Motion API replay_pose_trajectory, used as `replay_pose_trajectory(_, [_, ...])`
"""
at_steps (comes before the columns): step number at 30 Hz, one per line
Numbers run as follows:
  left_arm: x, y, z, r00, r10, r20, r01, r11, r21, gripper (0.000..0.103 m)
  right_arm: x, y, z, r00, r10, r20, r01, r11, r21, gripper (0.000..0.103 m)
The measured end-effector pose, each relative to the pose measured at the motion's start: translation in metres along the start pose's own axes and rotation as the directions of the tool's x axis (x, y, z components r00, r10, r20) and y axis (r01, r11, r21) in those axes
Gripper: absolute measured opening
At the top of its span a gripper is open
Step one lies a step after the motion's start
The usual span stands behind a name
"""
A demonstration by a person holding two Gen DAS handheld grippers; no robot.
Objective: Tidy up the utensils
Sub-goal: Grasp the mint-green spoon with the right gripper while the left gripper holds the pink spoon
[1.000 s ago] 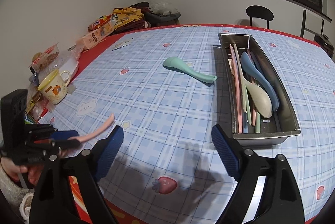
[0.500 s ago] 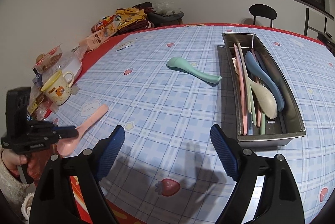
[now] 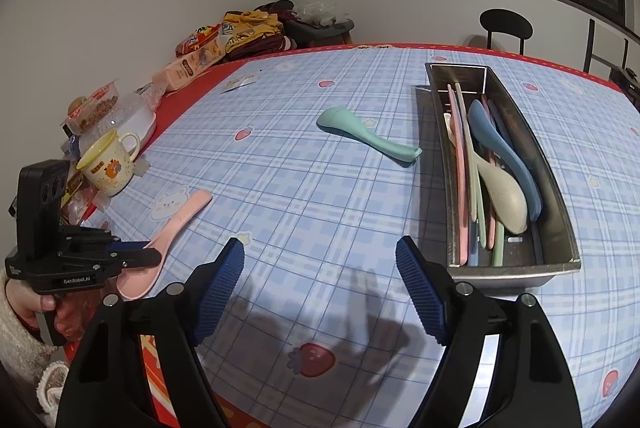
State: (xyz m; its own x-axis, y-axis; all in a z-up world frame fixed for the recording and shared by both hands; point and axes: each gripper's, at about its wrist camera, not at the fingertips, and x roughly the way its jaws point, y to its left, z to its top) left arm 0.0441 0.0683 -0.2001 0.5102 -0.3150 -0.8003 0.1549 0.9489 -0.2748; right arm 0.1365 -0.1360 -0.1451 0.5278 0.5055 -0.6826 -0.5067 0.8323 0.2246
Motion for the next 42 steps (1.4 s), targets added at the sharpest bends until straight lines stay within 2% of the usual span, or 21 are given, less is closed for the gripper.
replay_pose_trajectory(5, [0.009, -0.008, 0.009, 1.000, -0.004, 0.004, 0.004, 1.000, 0.028, 0.014, 0.004, 0.004, 0.011, 0.999, -0.040, -0.026, 0.038, 0.996, -0.086, 0.064])
replay_pose_trajectory(8, [0.015, -0.013, 0.015, 1.000, 0.025, 0.019, -0.026, 0.998, 0.053, 0.014, 0.011, 0.009, 0.024, 0.995, -0.091, -0.043, 0.082, 0.981, -0.173, 0.054])
replay_pose_trajectory(12, [0.026, -0.008, 0.034, 0.998, 0.047, 0.031, -0.048, 0.998, 0.030, 0.014, 0.030, 0.014, 0.046, 0.987, -0.132, -0.093, 0.104, 0.959, -0.263, 0.039])
replay_pose_trajectory(16, [0.038, -0.001, 0.056, 0.998, 0.062, 0.034, -0.062, 0.998, -0.003, 0.014, 0.065, 0.011, 0.071, 0.973, -0.165, -0.160, 0.116, 0.953, -0.279, 0.033])
replay_pose_trajectory(21, [0.052, 0.008, 0.080, 0.995, 0.076, 0.059, -0.074, 0.997, -0.037, 0.015, 0.111, 0.009, 0.092, 0.942, -0.270, -0.199, 0.197, 0.926, -0.320, 0.031])
replay_pose_trajectory(28, [0.057, 0.017, 0.084, 0.995, 0.037, 0.089, -0.031, 0.997, -0.069, 0.016, 0.147, 0.012, 0.101, 0.914, -0.335, -0.228, 0.241, 0.902, -0.357, 0.031])
replay_pose_trajectory(39, [0.056, 0.019, 0.080, 0.995, 0.025, 0.098, -0.017, 0.996, -0.083, 0.016, 0.163, 0.019, 0.111, 0.905, -0.350, -0.243, 0.258, 0.903, -0.343, 0.031])
replay_pose_trajectory(41, [0.056, 0.018, 0.079, 0.995, 0.029, 0.098, -0.021, 0.997, -0.080, 0.016, 0.164, 0.019, 0.111, 0.898, -0.370, -0.239, 0.278, 0.897, -0.345, 0.024])
replay_pose_trajectory(42, [0.056, 0.018, 0.079, 0.995, 0.030, 0.098, -0.023, 0.997, -0.079, 0.016, 0.163, 0.019, 0.112, 0.895, -0.384, -0.229, 0.293, 0.891, -0.346, 0.017])
